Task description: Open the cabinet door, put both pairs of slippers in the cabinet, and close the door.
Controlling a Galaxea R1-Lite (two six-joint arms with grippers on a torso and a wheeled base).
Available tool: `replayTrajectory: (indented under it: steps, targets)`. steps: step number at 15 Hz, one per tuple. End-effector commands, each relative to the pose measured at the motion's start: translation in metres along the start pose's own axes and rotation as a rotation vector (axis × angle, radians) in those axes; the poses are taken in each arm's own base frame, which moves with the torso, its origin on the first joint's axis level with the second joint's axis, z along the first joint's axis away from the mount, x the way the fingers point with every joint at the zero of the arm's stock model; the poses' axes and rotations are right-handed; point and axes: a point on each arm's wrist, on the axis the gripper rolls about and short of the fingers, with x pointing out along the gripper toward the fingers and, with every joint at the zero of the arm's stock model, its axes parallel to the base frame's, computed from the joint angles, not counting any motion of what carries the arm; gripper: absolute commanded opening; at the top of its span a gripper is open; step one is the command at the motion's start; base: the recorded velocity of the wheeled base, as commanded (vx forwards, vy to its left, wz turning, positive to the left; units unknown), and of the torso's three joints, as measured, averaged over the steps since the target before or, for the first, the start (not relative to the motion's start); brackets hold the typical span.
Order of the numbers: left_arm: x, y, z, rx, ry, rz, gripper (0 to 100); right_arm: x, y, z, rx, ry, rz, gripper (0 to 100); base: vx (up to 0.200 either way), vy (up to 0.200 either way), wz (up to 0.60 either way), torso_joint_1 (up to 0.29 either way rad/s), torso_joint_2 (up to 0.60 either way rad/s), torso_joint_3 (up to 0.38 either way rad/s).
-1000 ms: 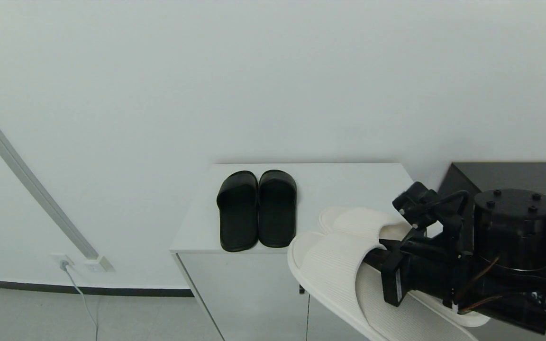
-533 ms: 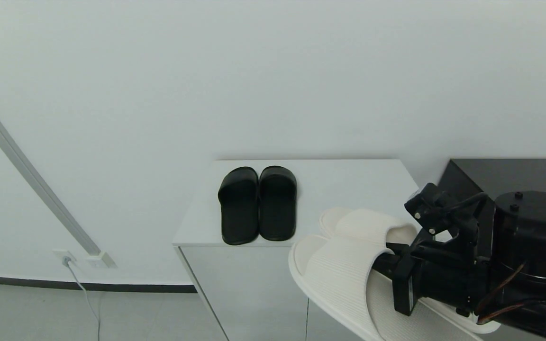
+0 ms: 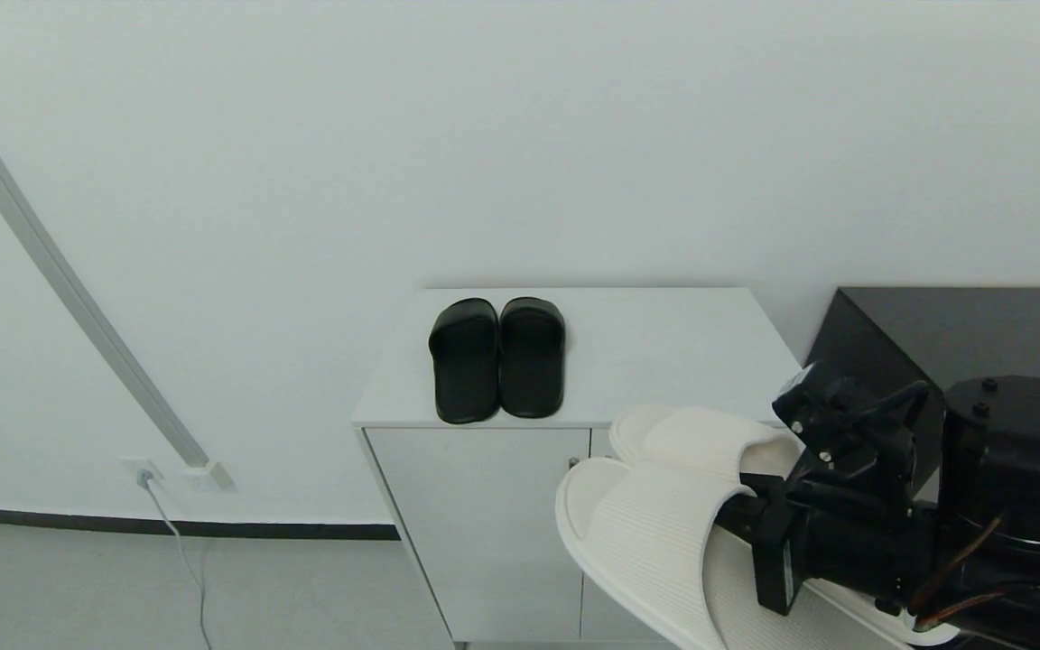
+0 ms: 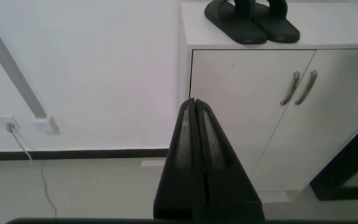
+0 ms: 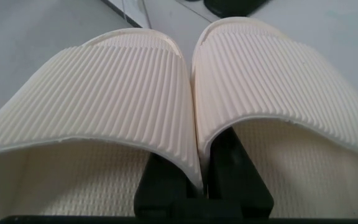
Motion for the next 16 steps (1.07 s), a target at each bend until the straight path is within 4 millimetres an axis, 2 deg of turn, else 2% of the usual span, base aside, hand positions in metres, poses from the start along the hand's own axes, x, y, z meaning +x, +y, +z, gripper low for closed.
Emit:
replayTrajectory:
  steps: [1,8,13,14,16]
  targets:
    - [0.0000,0.0000,0.0001,-0.001,-0.001,0.000,0,-0.0006,0.0006,-0.0021,-0.010,0.006,0.005,0,0.000,0.000,0.00,0.000,0.00,0.000]
    - [0.0000,0.0000,0.0001,0.001,-0.001,0.002,0,-0.0006,0.0010,-0.0057,-0.012,0.020,0.008,0,0.000,0.000,0.00,-0.011,0.02,0.014]
    - [0.0000,0.0000,0.0001,0.001,-0.001,-0.001,0,-0.0010,0.0015,-0.0075,-0.014,0.026,0.011,0,0.000,0.000,0.00,-0.152,0.35,0.186]
    - [0.0000,0.0000,0.0001,0.001,-0.001,0.000,100,-0.0006,0.0015,-0.0105,-0.016,0.038,0.014,0,0.000,0.000,0.00,-0.163,0.38,0.217]
    - [0.0000,0.0000,0.0001,-0.001,-0.001,0.000,100,-0.0009,0.0019,-0.0102,-0.019,0.037,0.016,0,0.000,0.000,0.00,-0.173,0.39,0.215]
